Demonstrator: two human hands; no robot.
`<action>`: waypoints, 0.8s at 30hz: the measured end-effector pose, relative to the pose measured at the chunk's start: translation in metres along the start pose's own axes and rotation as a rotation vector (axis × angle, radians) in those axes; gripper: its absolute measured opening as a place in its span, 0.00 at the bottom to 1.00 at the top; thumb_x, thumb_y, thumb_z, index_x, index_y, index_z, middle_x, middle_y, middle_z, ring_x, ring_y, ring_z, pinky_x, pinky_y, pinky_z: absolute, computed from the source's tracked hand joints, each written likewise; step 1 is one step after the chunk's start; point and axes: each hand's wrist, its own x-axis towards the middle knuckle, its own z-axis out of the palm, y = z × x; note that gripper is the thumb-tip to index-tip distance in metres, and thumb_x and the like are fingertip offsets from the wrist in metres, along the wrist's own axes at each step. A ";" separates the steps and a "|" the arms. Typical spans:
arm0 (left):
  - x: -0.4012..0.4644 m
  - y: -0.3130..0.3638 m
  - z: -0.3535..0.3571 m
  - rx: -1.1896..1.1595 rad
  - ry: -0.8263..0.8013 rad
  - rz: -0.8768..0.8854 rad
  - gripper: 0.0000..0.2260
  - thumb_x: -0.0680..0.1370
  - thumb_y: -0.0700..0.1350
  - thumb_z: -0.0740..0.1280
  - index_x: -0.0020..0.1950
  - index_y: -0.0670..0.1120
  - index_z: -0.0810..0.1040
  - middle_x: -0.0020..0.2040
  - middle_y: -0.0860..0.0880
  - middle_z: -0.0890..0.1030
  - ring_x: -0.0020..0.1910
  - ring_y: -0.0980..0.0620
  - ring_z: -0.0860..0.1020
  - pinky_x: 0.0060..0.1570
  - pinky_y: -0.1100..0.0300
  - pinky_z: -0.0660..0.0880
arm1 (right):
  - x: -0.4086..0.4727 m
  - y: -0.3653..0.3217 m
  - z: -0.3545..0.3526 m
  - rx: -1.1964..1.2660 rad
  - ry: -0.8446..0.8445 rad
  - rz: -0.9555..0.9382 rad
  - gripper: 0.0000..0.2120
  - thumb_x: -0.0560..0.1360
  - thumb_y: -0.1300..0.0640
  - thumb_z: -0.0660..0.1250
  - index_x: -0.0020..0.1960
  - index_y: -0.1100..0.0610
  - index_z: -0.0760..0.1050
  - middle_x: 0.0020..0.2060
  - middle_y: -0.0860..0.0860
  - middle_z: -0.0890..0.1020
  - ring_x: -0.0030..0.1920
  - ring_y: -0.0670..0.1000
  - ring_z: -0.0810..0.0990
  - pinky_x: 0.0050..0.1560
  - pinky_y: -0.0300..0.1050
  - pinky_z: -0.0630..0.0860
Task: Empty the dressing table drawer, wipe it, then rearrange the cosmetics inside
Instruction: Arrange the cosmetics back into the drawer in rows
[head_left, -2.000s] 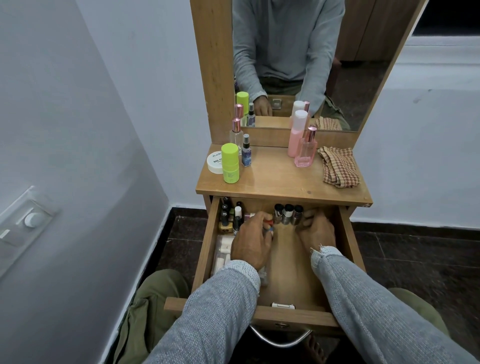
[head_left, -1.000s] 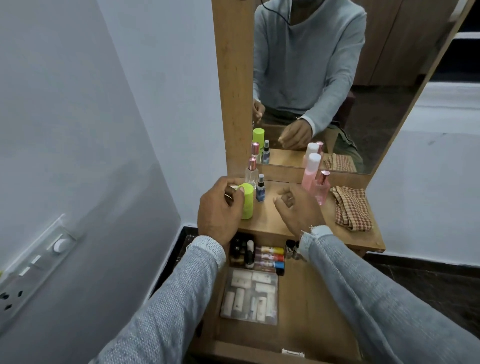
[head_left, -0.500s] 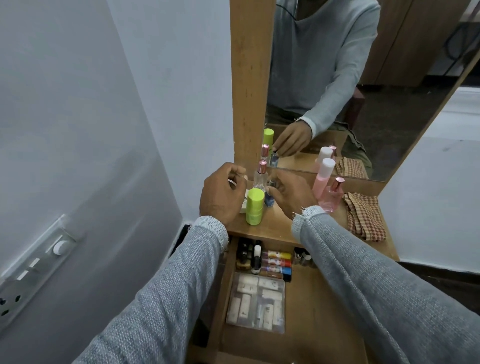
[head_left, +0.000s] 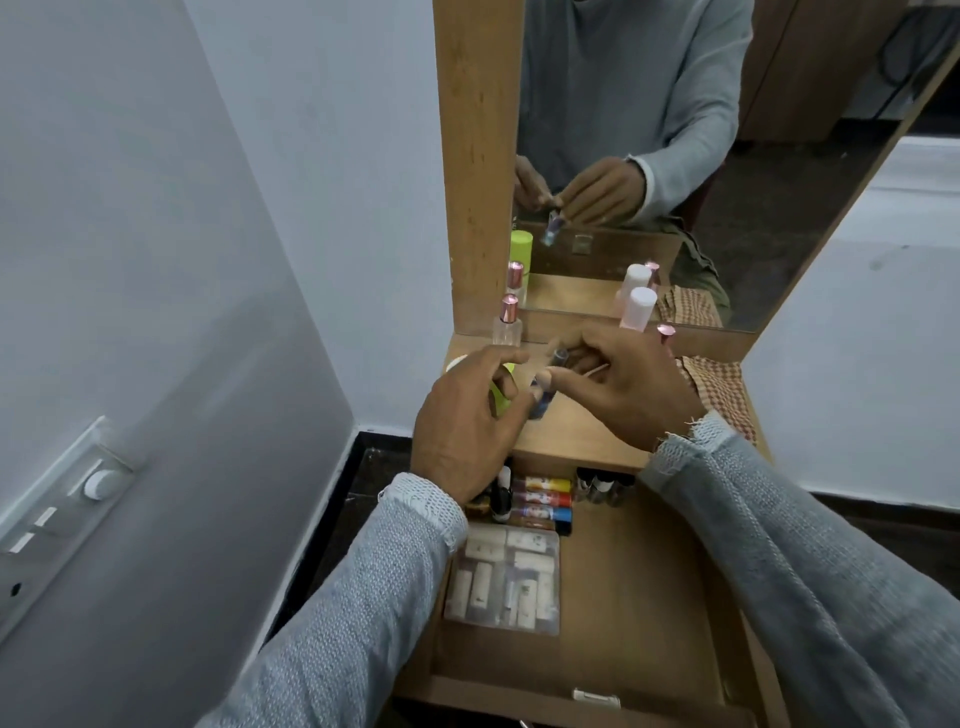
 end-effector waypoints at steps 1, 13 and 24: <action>-0.004 0.000 0.004 0.005 -0.018 -0.004 0.12 0.75 0.51 0.70 0.57 0.51 0.79 0.43 0.55 0.79 0.39 0.57 0.76 0.40 0.56 0.78 | -0.004 -0.002 0.000 0.008 -0.028 -0.017 0.04 0.72 0.57 0.72 0.46 0.53 0.79 0.36 0.40 0.80 0.38 0.38 0.80 0.38 0.28 0.74; -0.055 -0.037 0.009 -0.122 -0.014 -0.225 0.03 0.74 0.49 0.71 0.45 0.52 0.80 0.37 0.53 0.81 0.38 0.53 0.79 0.40 0.47 0.78 | -0.006 0.013 0.042 0.129 0.025 0.235 0.13 0.73 0.45 0.69 0.54 0.49 0.76 0.45 0.41 0.79 0.43 0.41 0.79 0.44 0.38 0.76; -0.069 -0.052 0.003 -0.096 -0.048 -0.273 0.03 0.73 0.48 0.72 0.45 0.52 0.80 0.38 0.53 0.82 0.38 0.55 0.80 0.40 0.49 0.79 | 0.018 0.019 0.074 -0.028 -0.038 0.208 0.18 0.69 0.50 0.73 0.55 0.54 0.74 0.49 0.49 0.80 0.47 0.51 0.79 0.49 0.53 0.77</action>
